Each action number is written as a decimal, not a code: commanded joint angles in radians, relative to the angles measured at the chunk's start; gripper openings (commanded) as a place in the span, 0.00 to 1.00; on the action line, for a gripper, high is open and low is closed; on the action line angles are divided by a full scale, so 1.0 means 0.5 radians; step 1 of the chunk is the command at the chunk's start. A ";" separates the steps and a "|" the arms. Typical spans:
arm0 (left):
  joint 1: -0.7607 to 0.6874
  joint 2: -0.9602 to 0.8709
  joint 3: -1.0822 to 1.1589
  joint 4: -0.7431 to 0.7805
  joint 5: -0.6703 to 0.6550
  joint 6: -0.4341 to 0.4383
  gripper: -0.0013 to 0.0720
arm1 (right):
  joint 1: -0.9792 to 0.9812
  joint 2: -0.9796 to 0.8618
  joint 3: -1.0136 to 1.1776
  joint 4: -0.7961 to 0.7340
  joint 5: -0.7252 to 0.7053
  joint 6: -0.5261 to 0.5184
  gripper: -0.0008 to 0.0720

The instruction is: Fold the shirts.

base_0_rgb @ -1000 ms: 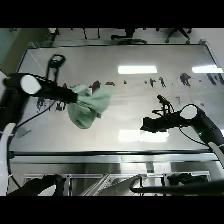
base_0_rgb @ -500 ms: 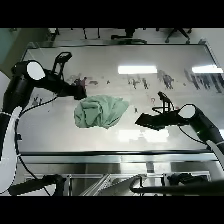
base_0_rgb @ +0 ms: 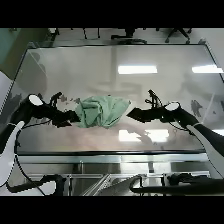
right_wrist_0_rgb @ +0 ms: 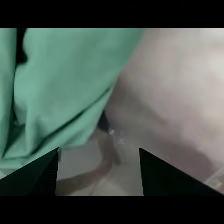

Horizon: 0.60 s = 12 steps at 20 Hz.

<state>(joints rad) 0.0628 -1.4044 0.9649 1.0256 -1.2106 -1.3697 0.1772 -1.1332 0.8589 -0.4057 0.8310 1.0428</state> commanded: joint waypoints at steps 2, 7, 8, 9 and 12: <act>0.003 -0.057 -0.229 -0.199 0.513 0.053 0.95 | 0.014 -0.430 0.314 0.337 -0.045 -0.277 0.76; -0.092 -0.298 -0.089 -0.467 0.523 0.178 0.37 | 0.121 -0.716 0.655 0.366 -0.037 -0.278 0.48; -0.114 -0.330 -0.034 -0.465 0.485 0.192 0.09 | 0.122 -0.723 0.692 0.365 -0.034 -0.278 0.25; -0.120 -0.352 0.038 -0.463 0.435 0.212 0.04 | 0.112 -0.717 0.723 0.366 -0.005 -0.276 0.03; -0.047 -0.293 0.322 -0.462 0.208 0.214 0.03 | -0.007 -0.598 0.817 0.360 0.272 -0.278 0.03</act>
<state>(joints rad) 0.0219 -1.5570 1.0214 0.8093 -1.0176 -1.2774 0.2077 -1.4582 1.2167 -0.2340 0.8677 0.9092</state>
